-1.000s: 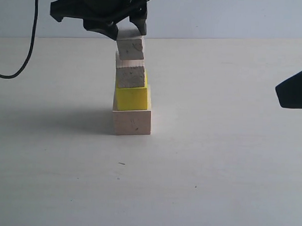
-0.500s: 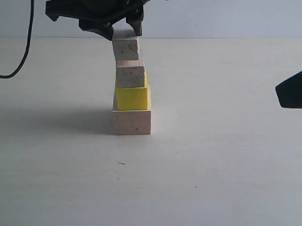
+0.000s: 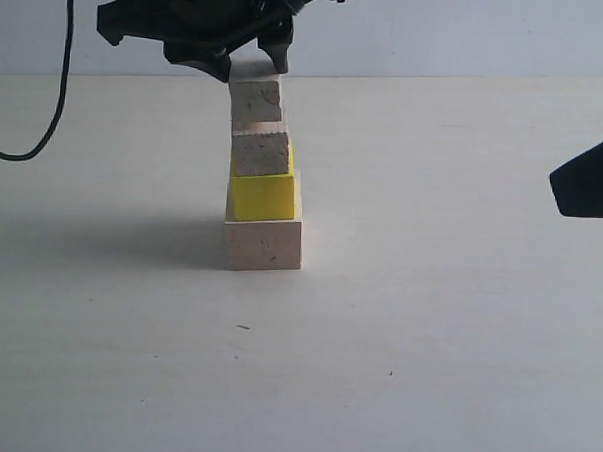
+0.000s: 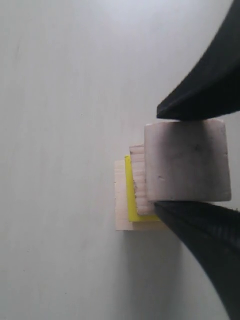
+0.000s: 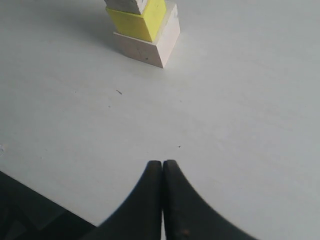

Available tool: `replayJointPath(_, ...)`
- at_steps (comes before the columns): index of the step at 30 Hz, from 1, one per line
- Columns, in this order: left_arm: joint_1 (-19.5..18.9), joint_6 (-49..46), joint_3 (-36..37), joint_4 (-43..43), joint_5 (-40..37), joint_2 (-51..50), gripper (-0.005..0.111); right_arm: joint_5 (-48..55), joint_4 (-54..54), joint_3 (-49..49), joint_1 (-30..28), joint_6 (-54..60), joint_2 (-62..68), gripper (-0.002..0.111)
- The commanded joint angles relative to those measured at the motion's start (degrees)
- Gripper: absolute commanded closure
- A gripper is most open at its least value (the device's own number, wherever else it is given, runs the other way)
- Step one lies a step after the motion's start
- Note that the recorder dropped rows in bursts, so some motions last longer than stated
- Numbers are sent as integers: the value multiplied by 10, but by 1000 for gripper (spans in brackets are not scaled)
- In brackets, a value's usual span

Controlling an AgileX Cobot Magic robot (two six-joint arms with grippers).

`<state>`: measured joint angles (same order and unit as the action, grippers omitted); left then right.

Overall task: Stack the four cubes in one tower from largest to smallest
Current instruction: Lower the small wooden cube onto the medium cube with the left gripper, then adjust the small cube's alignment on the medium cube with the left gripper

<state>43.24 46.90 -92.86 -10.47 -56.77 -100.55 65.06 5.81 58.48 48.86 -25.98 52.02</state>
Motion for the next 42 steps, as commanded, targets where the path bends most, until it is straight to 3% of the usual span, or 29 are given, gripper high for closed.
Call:
replayJointPath(1,3,13,2,-5,10,-8,107,-5,3,-4,-2,5,-3,108)
replayJointPath(42,3,28,2,-12,-2,-10,107,-5,4,-4,-2,5,-3,108)
